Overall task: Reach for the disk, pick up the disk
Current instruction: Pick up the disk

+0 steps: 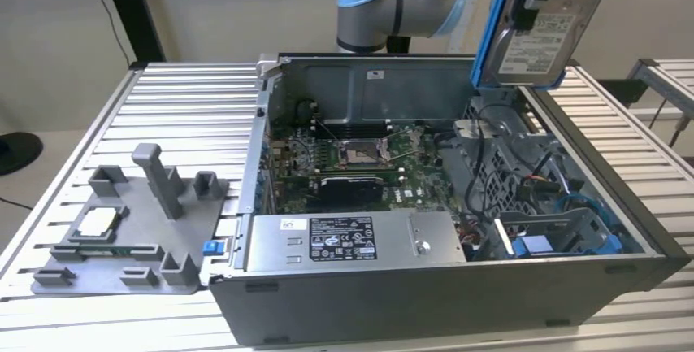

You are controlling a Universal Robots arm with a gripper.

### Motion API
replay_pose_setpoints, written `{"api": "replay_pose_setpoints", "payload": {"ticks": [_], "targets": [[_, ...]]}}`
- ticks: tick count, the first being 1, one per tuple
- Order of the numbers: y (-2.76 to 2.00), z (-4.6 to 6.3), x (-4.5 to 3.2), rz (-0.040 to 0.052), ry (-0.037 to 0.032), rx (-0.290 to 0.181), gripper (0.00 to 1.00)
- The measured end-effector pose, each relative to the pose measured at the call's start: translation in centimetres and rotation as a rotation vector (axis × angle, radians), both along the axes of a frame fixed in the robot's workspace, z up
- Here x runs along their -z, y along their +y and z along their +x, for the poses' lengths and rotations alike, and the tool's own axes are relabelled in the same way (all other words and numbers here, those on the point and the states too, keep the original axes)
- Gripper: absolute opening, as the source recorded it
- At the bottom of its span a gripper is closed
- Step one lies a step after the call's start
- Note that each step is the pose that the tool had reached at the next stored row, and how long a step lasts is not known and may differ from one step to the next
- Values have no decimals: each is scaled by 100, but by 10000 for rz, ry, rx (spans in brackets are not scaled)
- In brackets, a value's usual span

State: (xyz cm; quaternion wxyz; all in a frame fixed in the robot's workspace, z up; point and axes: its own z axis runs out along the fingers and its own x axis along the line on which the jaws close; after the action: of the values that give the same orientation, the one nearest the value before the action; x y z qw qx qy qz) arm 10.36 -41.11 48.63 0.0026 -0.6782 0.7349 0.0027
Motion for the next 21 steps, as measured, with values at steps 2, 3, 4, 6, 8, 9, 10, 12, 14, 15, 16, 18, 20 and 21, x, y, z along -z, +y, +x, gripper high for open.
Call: {"api": "replay_pose_setpoints", "payload": {"ticks": [2, 3, 4, 6, 8, 9, 10, 12, 14, 15, 16, 18, 20, 21], "targets": [[-31, 0, 0, 0, 0, 0, 0], [-46, 0, 1, 1, 0, 0, 0], [-63, 0, 1, 1, 0, 0, 0], [-93, 0, 1, 0, 0, 0, 0], [-124, 0, 2, 1, 0, 0, 0], [-139, 0, 2, 1, 0, 0, 0], [-154, 0, 2, 1, 0, 0, 0], [-183, 0, 2, 0, 0, 0, 0], [-211, 0, 3, 0, 0, 0, 0], [-226, 0, 3, 1, 0, 0, 0], [-240, 0, 4, 1, 0, 0, 0], [-269, 0, 4, 1, 0, 0, 0], [-297, 0, 4, 1, 0, 0, 0], [-312, 0, 5, 1, 0, 0, 0]]}}
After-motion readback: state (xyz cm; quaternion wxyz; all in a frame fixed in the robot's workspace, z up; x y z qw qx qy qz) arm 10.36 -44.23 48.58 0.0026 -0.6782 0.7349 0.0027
